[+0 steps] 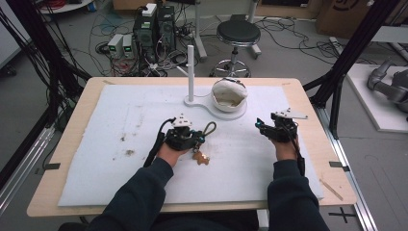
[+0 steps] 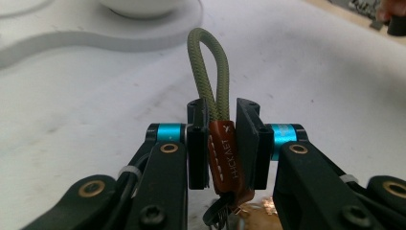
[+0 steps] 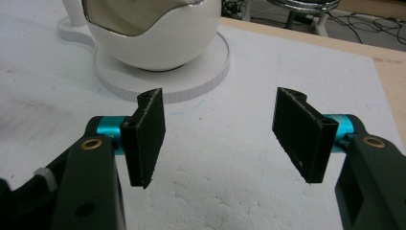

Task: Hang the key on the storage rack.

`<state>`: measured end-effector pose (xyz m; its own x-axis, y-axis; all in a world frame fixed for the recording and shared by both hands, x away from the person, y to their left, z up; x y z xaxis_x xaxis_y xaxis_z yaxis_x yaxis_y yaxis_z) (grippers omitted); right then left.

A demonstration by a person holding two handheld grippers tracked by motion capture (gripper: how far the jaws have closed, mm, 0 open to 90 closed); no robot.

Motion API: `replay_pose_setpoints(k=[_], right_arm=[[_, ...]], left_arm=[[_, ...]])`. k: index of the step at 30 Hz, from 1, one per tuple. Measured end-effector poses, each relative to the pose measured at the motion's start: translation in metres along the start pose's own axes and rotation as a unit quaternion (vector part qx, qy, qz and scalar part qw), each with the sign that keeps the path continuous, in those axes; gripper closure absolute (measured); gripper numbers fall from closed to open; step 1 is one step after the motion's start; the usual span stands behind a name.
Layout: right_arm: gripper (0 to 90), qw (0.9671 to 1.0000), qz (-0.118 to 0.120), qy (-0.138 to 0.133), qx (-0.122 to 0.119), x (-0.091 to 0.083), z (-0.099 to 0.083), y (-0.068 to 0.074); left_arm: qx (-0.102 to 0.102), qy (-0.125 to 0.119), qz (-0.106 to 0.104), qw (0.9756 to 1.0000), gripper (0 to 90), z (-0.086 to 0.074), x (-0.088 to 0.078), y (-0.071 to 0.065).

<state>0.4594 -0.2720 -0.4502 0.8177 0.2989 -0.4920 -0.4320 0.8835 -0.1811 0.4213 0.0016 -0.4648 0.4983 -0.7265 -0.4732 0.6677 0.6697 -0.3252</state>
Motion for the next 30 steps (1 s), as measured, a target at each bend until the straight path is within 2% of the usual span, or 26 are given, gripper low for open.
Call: replay_pose_setpoints(k=[8, 13, 19, 24, 30], right_arm=[[36.2, 0.9999, 0.002, -0.014, 0.006, -0.004, 0.001, -0.004], [36.1, 0.9999, 0.004, -0.014, 0.002, -0.003, 0.001, -0.003], [36.1, 0.9999, 0.005, -0.013, 0.001, -0.002, 0.002, -0.002], [36.1, 0.9999, 0.007, -0.015, 0.002, -0.002, 0.003, 0.0], [36.1, 0.9998, 0.009, -0.017, 0.0, -0.002, 0.004, 0.003]], left_arm=[[-0.017, -0.044, 0.002, 0.9989, 75.4, 0.015, -0.026, 0.017], [-0.028, -0.078, -0.001, 0.9966, 75.5, 0.029, -0.045, 0.025], [-0.033, -0.104, 0.006, 0.9941, 75.6, 0.043, -0.061, 0.037], [-0.03, -0.118, 0.01, 0.9925, 75.9, 0.056, -0.071, 0.043], [-0.019, -0.137, 0.016, 0.9903, 75.9, 0.087, -0.079, 0.048]])
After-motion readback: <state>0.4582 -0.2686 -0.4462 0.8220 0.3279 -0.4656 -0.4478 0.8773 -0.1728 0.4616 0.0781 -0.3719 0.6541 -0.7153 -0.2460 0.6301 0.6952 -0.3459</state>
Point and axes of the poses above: each handheld gripper's, and its own axes: x roughly forward along the jaws, z roughly out of its top, y roughly to its left, the point moved 9 cm from there along x, roughly forward along the jaws, and after that the axes turned 10 degrees about -x, right-handed, at the moved point
